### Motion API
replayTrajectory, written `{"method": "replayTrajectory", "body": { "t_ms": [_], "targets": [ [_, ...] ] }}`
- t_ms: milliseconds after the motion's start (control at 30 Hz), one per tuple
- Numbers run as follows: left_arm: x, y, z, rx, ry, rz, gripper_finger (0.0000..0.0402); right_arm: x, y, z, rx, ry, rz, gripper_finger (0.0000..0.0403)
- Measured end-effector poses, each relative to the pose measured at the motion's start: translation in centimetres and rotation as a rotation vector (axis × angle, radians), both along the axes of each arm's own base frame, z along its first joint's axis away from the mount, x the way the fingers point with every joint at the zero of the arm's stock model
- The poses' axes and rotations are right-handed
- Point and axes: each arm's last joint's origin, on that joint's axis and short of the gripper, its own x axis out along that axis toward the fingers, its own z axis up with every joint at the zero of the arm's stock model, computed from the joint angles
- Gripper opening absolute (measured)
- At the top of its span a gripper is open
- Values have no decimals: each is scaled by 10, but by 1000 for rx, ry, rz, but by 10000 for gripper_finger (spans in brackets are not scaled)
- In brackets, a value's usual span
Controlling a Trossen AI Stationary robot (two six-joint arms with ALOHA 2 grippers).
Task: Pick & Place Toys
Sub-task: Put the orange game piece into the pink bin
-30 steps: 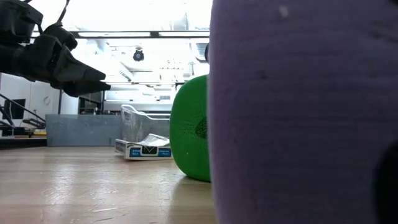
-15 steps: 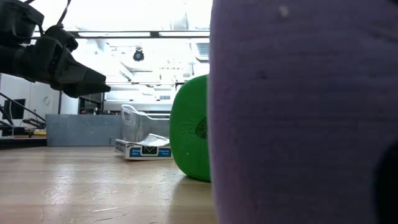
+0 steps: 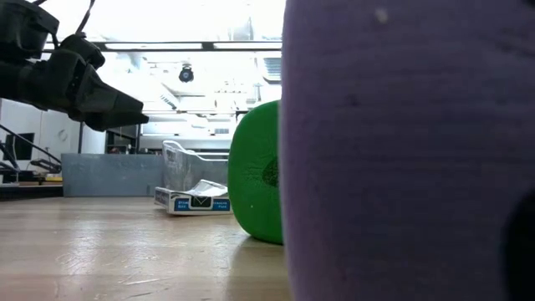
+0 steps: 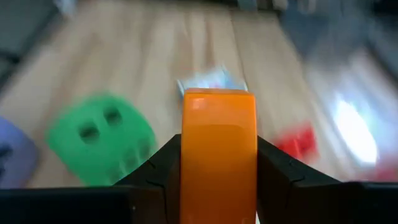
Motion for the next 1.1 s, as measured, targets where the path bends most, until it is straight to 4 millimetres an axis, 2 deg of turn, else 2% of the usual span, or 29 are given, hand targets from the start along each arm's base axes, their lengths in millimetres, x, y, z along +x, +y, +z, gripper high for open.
{"method": "replayTrajectory", "body": {
  "t_ms": [133, 267, 500, 667, 800, 900, 1000, 1033, 1100],
  "targets": [
    [0, 0, 0, 0, 0, 0, 350, -9, -6, -20, -11, -247, 105, 132],
    [0, 0, 0, 0, 0, 0, 350, -22, -33, -37, -35, -338, 21, 132],
    [1, 0, -1, 0, 11, 16, 350, -25, -111, -38, -72, -279, -276, 132],
    [1, 1, -3, 1, 31, 29, 350, -28, -173, -35, -44, -178, -420, 132],
    [2, 1, -5, 6, 56, 41, 350, -36, -211, -37, -13, -127, -509, 132],
    [3, 1, -7, 8, 69, 48, 350, -41, -227, -40, 37, -116, -485, 132],
    [3, 1, -7, 10, 72, 53, 350, -42, -233, -44, 88, -108, -461, 137],
    [3, 1, -7, 10, 70, 53, 350, -40, -234, -43, 92, -111, -462, 156],
    [3, 1, -7, 10, 72, 53, 350, -39, -234, -44, 97, -103, -460, 222]
  ]
}}
